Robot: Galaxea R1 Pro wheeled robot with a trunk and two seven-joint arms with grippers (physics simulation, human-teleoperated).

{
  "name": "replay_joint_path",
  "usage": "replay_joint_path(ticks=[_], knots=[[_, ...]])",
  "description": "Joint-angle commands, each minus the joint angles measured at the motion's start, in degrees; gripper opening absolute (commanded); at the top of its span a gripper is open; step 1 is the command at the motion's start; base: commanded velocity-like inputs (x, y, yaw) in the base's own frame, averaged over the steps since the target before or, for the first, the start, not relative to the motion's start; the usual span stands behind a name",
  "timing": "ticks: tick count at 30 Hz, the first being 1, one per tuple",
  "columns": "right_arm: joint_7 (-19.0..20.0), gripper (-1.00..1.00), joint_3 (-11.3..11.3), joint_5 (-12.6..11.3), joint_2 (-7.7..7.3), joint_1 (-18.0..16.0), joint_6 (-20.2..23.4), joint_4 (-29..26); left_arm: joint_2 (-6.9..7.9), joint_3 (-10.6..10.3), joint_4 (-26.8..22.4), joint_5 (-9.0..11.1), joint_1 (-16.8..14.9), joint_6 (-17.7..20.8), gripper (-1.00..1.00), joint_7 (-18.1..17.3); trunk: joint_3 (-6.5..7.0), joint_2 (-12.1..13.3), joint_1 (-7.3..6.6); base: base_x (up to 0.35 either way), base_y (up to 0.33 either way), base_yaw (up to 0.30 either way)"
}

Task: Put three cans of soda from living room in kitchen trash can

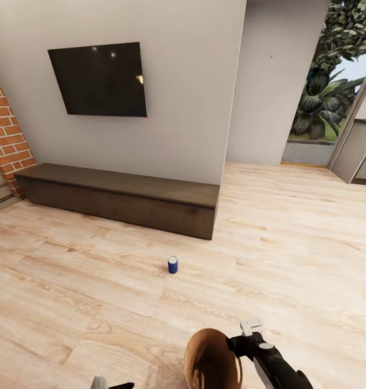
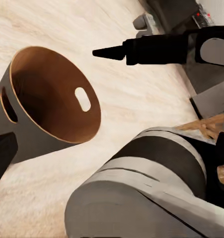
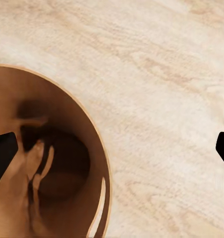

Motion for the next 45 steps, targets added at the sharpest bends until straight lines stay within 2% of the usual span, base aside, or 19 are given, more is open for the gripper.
replay_joint_path(ticks=[1,13,40,45], knots=[[0.00,1.00,0.00,0.00,-0.01,0.01,0.01,-0.27,-0.01,0.36,-0.21,-0.07,0.02,0.00,1.00,-0.95,-0.01,0.00,0.00,0.000,0.000,0.000],[0.01,1.00,0.02,0.00,-0.03,-0.04,0.03,-0.69,-0.02,1.39,-0.35,-0.14,0.03,-0.03,1.00,-2.03,-0.01,0.00,0.00,0.000,0.000,0.000],[0.02,1.00,0.02,0.00,-0.03,-0.05,0.03,-0.64,-0.02,1.66,-0.16,-0.23,0.04,-0.10,1.00,-1.96,-0.01,0.00,0.00,0.000,0.000,0.000],[0.02,1.00,0.02,0.00,-0.03,-0.05,0.03,-0.64,0.35,2.02,-0.23,-0.29,0.04,-0.15,1.00,-1.90,-0.01,0.00,0.00,0.000,0.000,0.000]])
